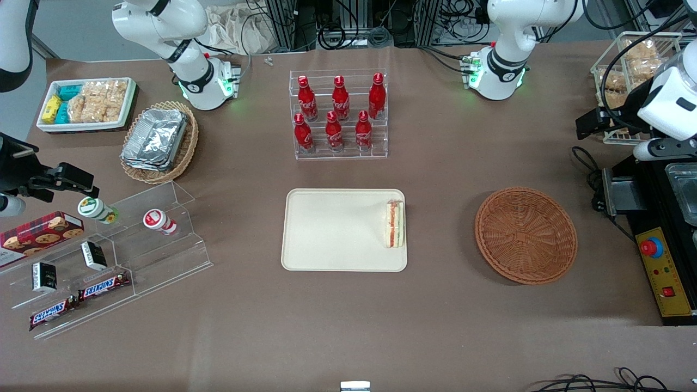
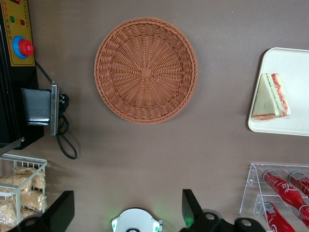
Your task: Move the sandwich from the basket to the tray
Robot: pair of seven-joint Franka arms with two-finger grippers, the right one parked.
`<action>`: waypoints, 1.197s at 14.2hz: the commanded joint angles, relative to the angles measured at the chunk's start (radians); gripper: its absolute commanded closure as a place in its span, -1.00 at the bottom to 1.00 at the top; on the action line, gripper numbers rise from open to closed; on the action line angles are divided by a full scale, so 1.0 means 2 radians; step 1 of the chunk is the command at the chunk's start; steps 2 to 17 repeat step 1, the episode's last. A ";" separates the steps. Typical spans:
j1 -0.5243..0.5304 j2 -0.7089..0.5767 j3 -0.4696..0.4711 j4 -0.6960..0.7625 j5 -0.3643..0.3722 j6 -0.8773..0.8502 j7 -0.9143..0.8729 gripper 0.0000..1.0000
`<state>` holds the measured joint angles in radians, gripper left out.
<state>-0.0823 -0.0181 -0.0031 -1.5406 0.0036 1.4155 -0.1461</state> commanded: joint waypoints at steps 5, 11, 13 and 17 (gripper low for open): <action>-0.009 0.005 0.005 0.008 -0.004 0.004 0.006 -1.00; -0.009 0.005 0.005 0.008 -0.004 0.004 0.006 -1.00; -0.009 0.005 0.005 0.008 -0.004 0.004 0.006 -1.00; -0.009 0.005 0.005 0.008 -0.004 0.004 0.006 -1.00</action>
